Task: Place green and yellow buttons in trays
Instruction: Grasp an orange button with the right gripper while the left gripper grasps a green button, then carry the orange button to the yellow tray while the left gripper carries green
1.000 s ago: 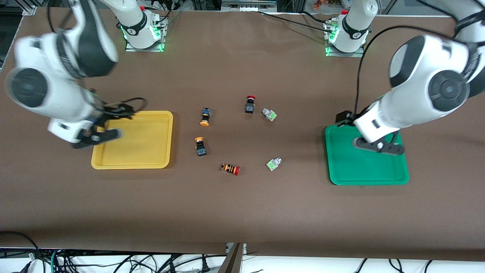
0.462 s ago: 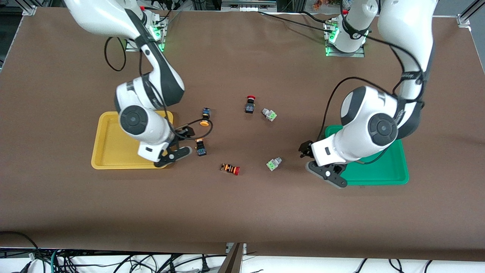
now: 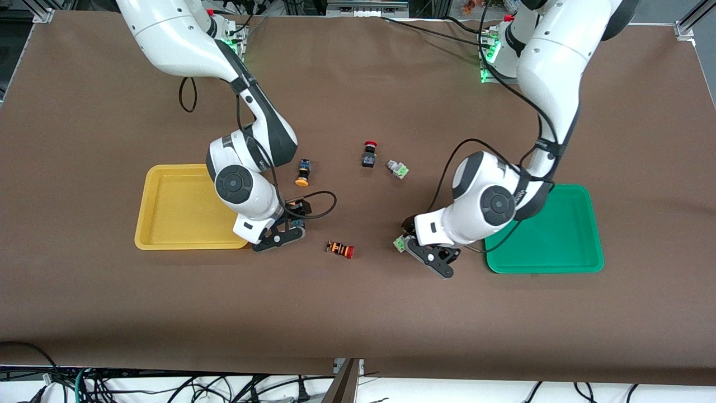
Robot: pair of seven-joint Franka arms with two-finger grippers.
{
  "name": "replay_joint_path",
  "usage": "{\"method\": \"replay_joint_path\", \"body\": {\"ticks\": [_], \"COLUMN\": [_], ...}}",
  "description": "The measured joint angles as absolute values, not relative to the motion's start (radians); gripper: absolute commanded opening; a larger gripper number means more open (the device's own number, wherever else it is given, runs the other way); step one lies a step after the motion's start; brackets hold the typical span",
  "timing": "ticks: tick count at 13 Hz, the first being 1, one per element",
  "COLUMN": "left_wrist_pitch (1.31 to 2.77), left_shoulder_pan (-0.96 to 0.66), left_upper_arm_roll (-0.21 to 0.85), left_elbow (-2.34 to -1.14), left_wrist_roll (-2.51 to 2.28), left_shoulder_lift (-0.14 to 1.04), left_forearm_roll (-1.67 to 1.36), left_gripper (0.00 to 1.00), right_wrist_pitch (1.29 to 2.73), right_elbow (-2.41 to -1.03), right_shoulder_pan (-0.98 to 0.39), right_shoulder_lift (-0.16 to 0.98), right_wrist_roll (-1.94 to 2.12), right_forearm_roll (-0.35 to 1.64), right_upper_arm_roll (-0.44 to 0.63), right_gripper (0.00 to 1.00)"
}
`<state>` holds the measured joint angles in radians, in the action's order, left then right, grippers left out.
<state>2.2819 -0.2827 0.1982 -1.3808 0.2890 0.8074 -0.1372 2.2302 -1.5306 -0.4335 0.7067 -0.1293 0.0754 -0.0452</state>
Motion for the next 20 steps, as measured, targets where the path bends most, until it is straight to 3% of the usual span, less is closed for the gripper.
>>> {"method": "replay_joint_path", "body": {"ticks": [4,5,6,8,9,10,11,12,13,17,20], "left_wrist_pitch": [2.374,2.392,2.398,2.402,2.402,2.403,2.403,2.403,2.403,2.401,2.231], "left_shoulder_pan": [-0.312,-0.317,-0.326,-0.342,-0.346,-0.346,-0.346,-0.346,-0.346,-0.343,-0.304], "left_upper_arm_roll": [0.198,0.198,0.199,0.198,0.198,0.198,0.197,0.195,0.195,0.193,0.173], "left_elbow": [-1.425,-1.427,-1.428,-1.428,-1.428,-1.428,-1.428,-1.428,-1.428,-1.415,-1.384], "left_wrist_roll": [0.294,0.298,0.300,0.301,0.302,0.302,0.302,0.302,0.304,0.315,0.315], "left_shoulder_lift": [0.854,0.866,0.874,0.881,0.884,0.886,0.887,0.888,0.888,0.880,0.794], "left_forearm_roll": [-0.137,-0.137,-0.137,-0.132,-0.120,-0.105,-0.093,-0.086,-0.080,-0.078,-0.078], "left_gripper": [1.00,1.00,1.00,1.00,0.48,0.31,0.24,0.07,0.00,0.00,0.00], "right_wrist_pitch": [2.274,2.275,2.275,2.275,2.275,2.275,2.275,2.274,2.267,2.063,1.928], "right_elbow": [-1.530,-1.530,-1.531,-1.534,-1.537,-1.539,-1.540,-1.539,-1.533,-1.496,-1.498], "right_shoulder_pan": [-0.443,-0.446,-0.449,-0.449,-0.449,-0.449,-0.449,-0.449,-0.448,-0.346,-0.264], "right_shoulder_lift": [0.757,0.764,0.769,0.778,0.781,0.783,0.783,0.781,0.778,0.714,0.686], "right_wrist_roll": [-0.184,-0.196,-0.202,-0.204,-0.205,-0.206,-0.207,-0.207,-0.207,-0.173,-0.031], "right_forearm_roll": [0.075,0.075,0.075,0.075,0.075,0.075,0.075,0.075,0.075,0.074,0.074], "right_upper_arm_roll": [-0.045,-0.045,-0.045,-0.045,-0.045,-0.044,-0.044,-0.043,-0.038,0.000,0.109], "right_gripper": [0.99,0.91,0.79,0.26,0.07,0.00,0.00,0.00,0.00,0.00,0.00]}}
